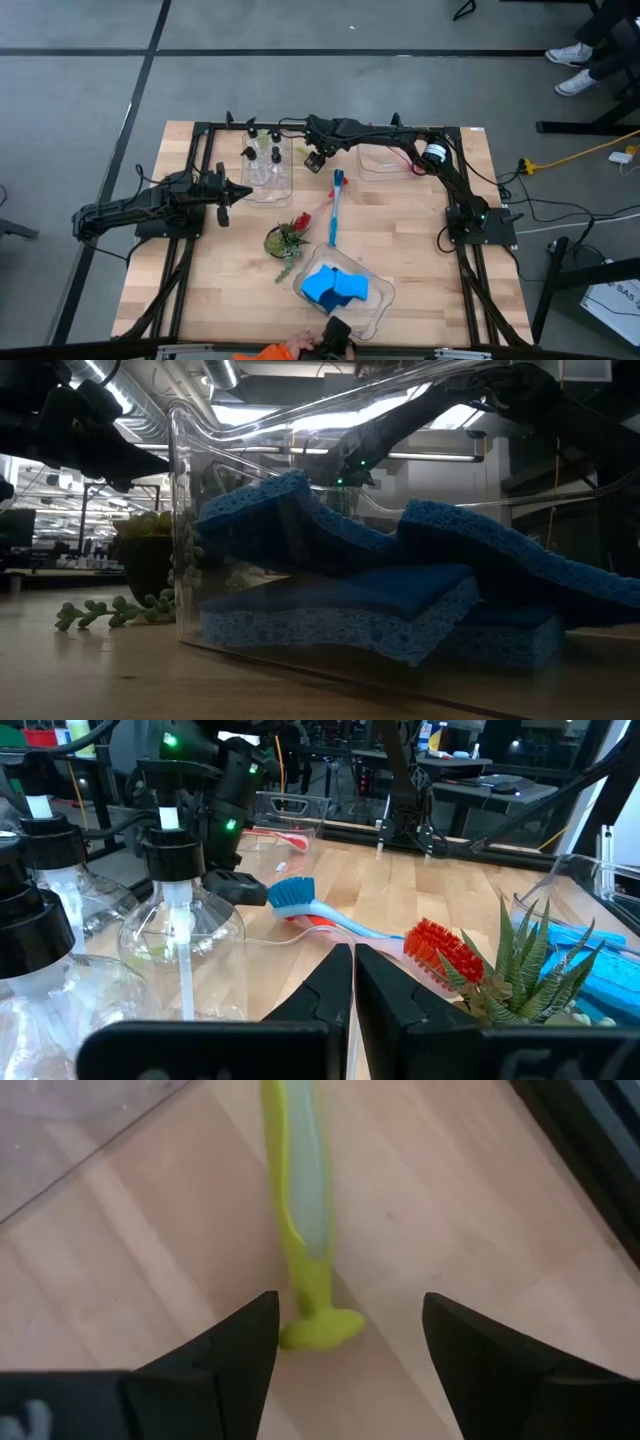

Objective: Pick & Place Kitchen Sink Supplies
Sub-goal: Put the yellow dish brush into the top right transparent bin

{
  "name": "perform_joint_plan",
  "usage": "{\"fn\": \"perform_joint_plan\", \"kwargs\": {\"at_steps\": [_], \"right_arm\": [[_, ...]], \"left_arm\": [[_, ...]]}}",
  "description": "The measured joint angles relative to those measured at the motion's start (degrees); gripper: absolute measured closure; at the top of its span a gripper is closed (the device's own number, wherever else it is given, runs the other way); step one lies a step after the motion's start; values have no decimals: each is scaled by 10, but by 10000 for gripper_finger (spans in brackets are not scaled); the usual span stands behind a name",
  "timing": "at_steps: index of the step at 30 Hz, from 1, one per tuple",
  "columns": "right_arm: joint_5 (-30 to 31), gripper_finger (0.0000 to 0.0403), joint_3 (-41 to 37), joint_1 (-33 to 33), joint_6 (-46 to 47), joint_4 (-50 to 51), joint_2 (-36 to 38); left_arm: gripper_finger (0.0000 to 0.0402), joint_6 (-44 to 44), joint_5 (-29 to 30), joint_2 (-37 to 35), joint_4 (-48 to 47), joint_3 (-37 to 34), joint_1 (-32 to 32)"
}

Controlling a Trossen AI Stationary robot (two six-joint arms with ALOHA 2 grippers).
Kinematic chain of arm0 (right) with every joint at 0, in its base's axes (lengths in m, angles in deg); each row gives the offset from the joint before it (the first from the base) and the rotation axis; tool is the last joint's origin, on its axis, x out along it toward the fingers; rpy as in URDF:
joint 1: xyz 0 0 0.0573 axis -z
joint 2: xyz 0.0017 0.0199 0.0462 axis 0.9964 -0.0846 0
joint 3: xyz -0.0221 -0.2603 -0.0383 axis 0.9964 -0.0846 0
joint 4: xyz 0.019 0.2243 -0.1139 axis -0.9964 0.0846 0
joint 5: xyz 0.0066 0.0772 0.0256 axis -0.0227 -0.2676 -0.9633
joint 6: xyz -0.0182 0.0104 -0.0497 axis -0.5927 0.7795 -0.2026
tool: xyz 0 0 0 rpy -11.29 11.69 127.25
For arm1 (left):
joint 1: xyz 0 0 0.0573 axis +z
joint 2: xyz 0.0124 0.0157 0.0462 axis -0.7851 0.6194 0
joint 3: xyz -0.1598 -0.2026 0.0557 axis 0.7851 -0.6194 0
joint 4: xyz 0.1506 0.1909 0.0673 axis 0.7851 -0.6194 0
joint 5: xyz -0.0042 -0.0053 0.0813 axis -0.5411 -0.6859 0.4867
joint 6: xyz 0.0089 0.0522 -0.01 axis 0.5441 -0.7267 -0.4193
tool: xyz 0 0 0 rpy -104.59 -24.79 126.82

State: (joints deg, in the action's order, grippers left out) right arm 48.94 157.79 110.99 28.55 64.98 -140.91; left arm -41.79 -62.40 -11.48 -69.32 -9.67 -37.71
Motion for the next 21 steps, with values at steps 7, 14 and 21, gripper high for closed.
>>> {"fn": "perform_joint_plan", "kwargs": {"at_steps": [7, 14, 21], "right_arm": [[-1, 197, -3, -1, -20, 0, 0], [-1, 291, -3, -1, -8, 2, 0], [-1, 375, -4, 1, 13, 14, 0]], "left_arm": [[393, 0, 0, 0, 0, 0, 0], [391, 0, 0, 0, 0, 0, 0], [389, 0, 0, 0, 0, 0, 0]]}}
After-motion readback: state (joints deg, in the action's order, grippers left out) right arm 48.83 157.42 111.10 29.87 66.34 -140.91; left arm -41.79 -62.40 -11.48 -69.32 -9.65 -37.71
